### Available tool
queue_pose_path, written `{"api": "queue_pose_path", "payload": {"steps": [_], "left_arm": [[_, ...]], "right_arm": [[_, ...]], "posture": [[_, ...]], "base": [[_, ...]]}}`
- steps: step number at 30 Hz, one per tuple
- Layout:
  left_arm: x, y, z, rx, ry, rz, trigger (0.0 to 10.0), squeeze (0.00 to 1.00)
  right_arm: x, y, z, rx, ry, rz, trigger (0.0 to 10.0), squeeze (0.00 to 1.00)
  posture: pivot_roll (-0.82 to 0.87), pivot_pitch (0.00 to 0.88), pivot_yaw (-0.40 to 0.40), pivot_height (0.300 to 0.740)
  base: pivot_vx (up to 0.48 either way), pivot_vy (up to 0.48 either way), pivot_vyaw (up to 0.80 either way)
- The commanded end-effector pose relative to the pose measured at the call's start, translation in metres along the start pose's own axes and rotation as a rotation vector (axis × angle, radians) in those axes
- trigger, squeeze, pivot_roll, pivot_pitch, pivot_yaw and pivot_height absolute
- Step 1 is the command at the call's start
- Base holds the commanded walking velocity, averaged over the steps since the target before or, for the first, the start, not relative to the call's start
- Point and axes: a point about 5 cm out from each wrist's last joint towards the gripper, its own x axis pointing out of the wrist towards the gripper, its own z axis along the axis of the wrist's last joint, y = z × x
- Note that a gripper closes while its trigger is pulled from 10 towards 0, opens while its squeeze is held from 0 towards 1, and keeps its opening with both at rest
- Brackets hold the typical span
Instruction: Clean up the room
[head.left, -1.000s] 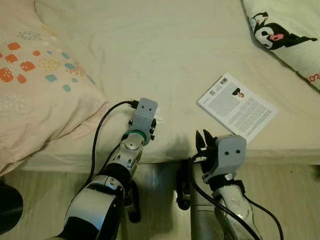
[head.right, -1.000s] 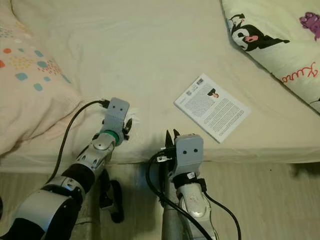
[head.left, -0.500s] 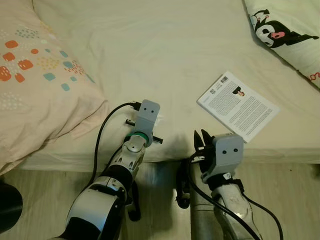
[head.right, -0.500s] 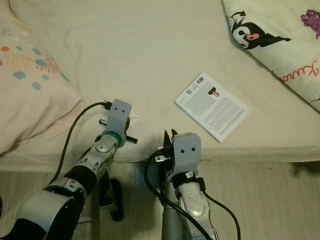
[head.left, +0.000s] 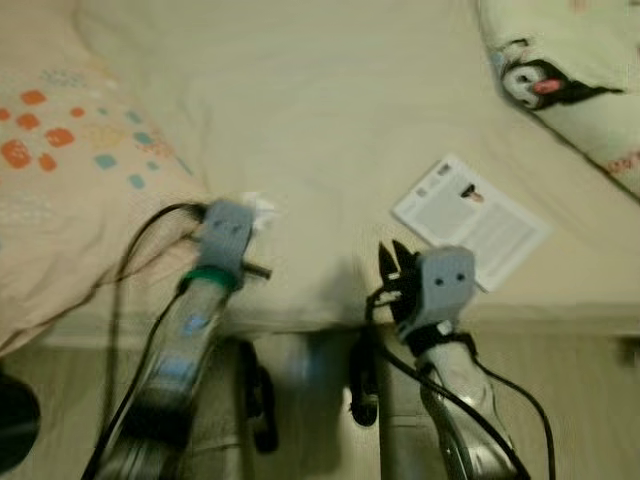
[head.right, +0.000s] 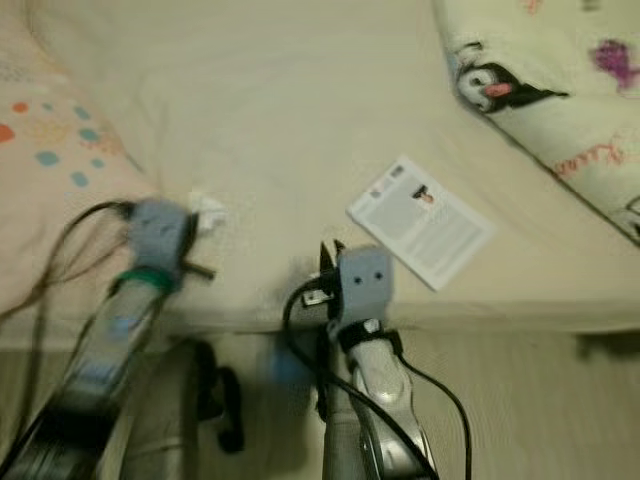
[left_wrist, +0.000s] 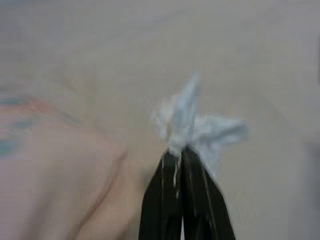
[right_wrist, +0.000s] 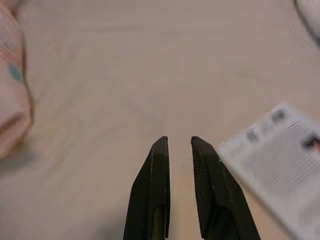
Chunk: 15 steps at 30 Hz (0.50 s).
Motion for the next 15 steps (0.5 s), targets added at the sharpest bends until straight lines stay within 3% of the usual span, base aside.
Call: {"api": "queue_pose_path", "payload": {"steps": [1,5,15], "left_arm": [[-0.009,0.007,0.008,0.023,-0.014,0.036,10.0,0.0],[-0.018,0.022,0.016,0.02,-0.043,0.207,10.0,0.0],[-0.01,0.027,0.027,-0.05,-0.002,0.283,10.0,0.0]], "right_arm": [[-0.003,0.003,-0.007,0.025,0.02,0.017,10.0,0.0],[0.003,-0.001,-0.004,0.043,0.003,0.034,10.0,0.0],[0.013,-0.008,-0.01,0.0,0.0,0.026,10.0,0.0]], "posture": [[-0.07,0.221,0.039,0.63],[-0.03,0.172,-0.008,0.63],[-0.05,0.096,-0.022,0.63]], "base": [[0.0,0.0,0.0],[0.0,0.0,0.0],[0.0,0.0,0.0]]}}
